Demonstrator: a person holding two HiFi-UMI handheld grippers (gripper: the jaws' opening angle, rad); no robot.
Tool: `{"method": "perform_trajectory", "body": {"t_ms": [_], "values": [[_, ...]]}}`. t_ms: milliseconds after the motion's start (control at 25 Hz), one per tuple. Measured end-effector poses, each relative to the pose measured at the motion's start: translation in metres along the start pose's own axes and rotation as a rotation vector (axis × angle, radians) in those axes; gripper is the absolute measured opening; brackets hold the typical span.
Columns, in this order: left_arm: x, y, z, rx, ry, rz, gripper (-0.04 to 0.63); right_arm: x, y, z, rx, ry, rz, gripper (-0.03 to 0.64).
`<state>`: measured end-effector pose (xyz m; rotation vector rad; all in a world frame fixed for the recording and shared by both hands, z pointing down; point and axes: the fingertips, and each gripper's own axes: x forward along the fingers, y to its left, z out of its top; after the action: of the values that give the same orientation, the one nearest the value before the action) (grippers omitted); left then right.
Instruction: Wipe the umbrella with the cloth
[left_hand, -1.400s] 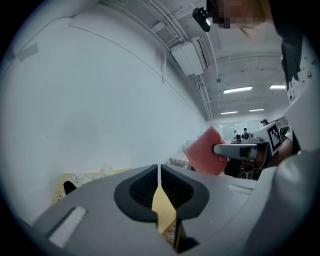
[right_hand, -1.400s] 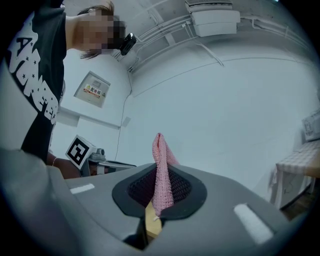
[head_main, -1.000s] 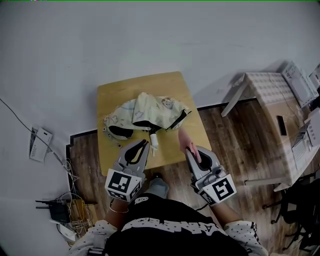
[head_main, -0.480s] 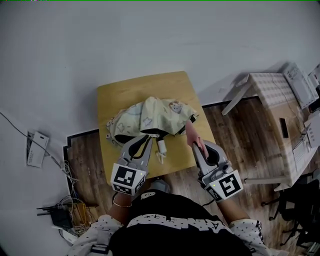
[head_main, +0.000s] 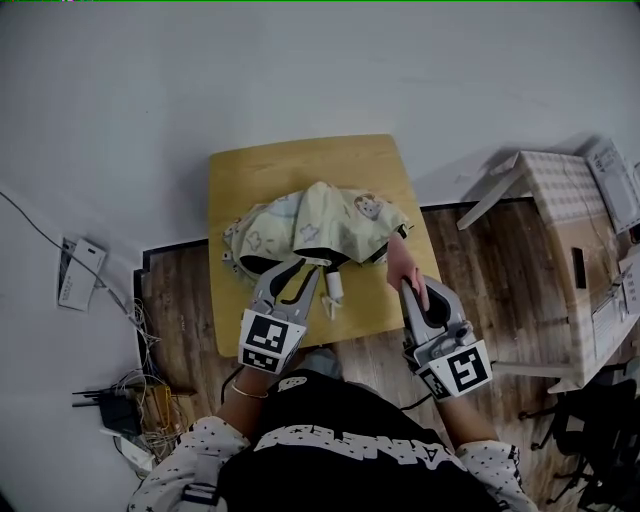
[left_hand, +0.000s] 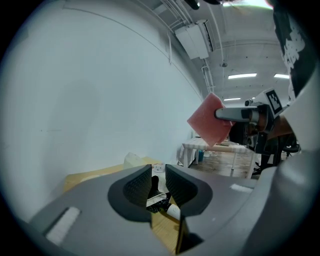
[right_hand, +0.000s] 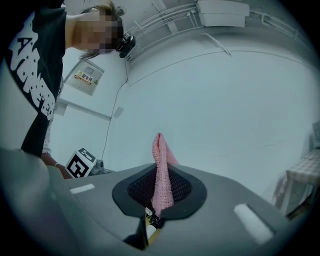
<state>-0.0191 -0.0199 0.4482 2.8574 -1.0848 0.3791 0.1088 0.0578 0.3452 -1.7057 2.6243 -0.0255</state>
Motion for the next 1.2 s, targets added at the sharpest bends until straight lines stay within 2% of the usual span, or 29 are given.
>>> {"method": "perform_trajectory", "body": {"t_ms": [240,480,560,760,920,1080,1200], "values": [[0.017,0.014,-0.014,0.051,0.068,0.056,0.101,0.012,-0.006,-0.002,0.007,0.002,0.017,0.031],[0.038,0.023,-0.037,0.207,0.177,0.078,0.155,0.030,-0.018,-0.005,0.012,0.008,0.009,0.031],[0.042,0.026,-0.043,0.231,0.202,0.083,0.164,0.036,-0.020,-0.006,0.011,0.009,0.008,0.031],[0.053,0.036,-0.047,0.215,0.211,0.099,0.164,0.046,-0.019,-0.009,0.008,0.020,0.019,0.031],[0.051,0.042,-0.047,0.199,0.203,0.133,0.043,0.053,-0.022,-0.016,0.008,0.041,0.027,0.031],[0.049,0.043,-0.044,0.166,0.188,0.148,0.000,0.067,-0.027,-0.022,-0.008,0.059,0.055,0.031],[0.047,0.043,-0.042,0.132,0.181,0.164,-0.002,0.083,-0.032,-0.028,-0.018,0.075,0.094,0.031]]}}
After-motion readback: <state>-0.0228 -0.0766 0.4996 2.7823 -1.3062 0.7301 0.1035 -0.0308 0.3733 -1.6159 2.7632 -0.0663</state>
